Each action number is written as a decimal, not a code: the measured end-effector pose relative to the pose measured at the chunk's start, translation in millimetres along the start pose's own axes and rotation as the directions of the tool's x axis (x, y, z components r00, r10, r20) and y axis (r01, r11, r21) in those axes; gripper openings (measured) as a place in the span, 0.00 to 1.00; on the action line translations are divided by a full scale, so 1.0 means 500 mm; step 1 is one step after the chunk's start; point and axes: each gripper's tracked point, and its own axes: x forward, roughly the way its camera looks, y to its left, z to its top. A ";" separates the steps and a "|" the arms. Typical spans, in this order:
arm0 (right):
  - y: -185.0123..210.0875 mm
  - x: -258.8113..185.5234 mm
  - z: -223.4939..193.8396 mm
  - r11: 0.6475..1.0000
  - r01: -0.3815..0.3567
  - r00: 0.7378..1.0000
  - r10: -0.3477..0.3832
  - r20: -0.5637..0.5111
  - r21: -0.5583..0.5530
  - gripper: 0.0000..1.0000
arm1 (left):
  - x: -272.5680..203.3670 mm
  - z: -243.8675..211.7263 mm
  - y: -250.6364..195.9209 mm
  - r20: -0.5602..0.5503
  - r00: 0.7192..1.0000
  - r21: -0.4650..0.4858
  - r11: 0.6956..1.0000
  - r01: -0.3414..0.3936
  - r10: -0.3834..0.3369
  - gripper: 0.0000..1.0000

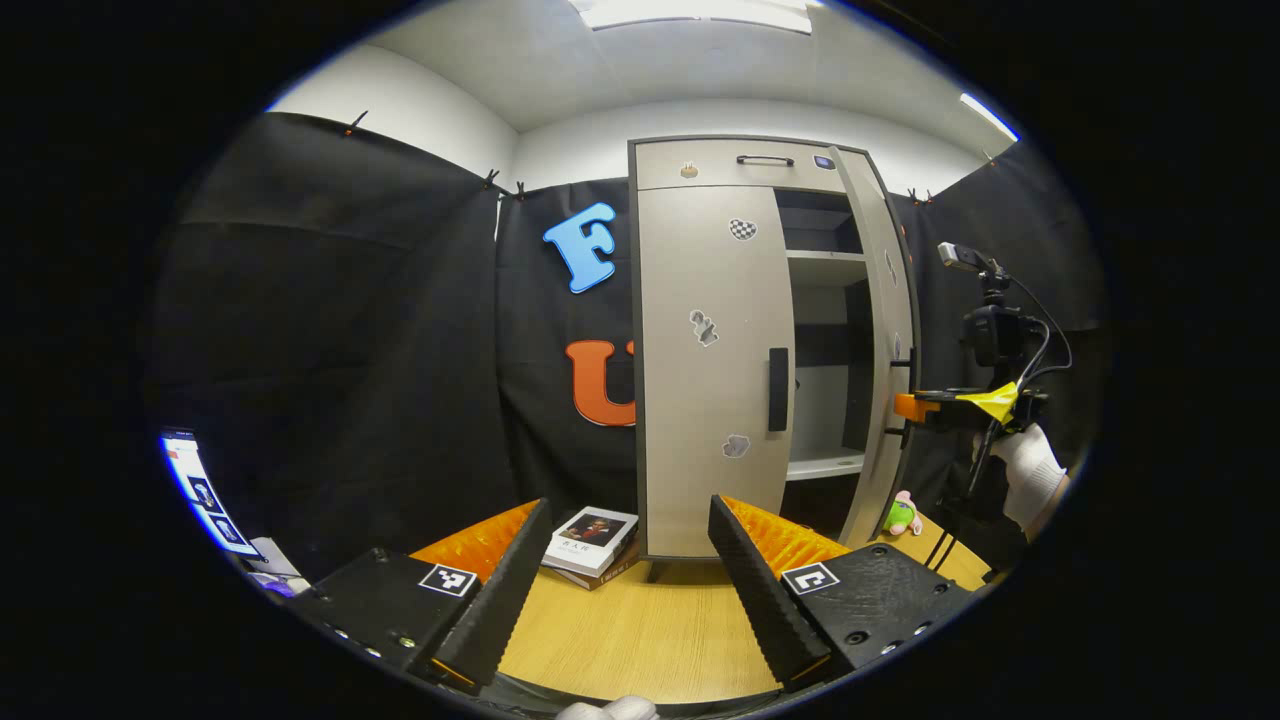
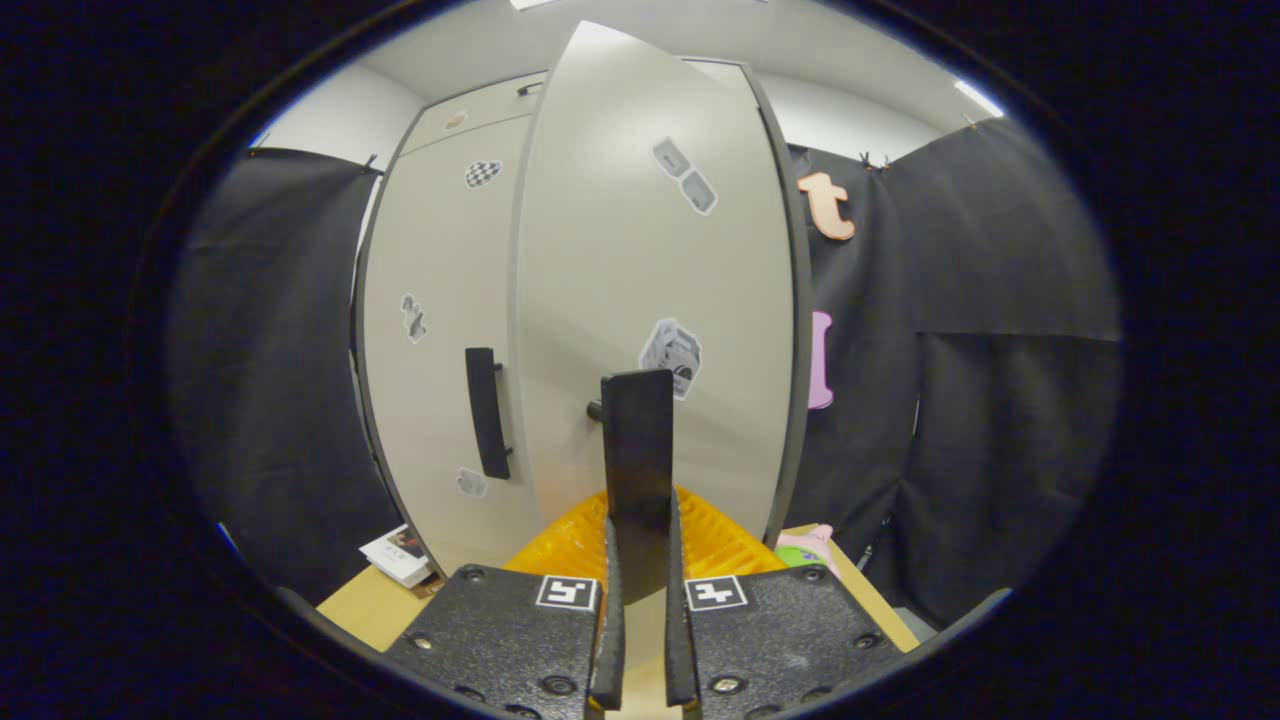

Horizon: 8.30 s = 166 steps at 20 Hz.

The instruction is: Open the right door of the double-door shoe cabinet with the right hand, and open the left door with the left hand.

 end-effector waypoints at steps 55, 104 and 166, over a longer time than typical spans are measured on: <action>0.036 -0.324 -0.044 1.000 0.015 0.998 -0.013 0.060 -0.025 1.00 | 0.148 0.023 -0.154 0.011 0.992 0.025 0.992 0.124 -0.125 0.95; -0.009 -0.200 -0.109 0.995 -0.073 0.995 0.068 -0.069 -0.067 1.00 | 0.674 0.040 -0.414 -0.009 0.980 0.043 0.979 0.199 -0.199 0.11; 0.059 -0.201 -0.109 0.971 -0.206 0.978 0.202 -0.043 -0.119 0.99 | 0.522 0.026 -0.013 0.022 0.987 0.039 0.986 0.160 -0.161 0.00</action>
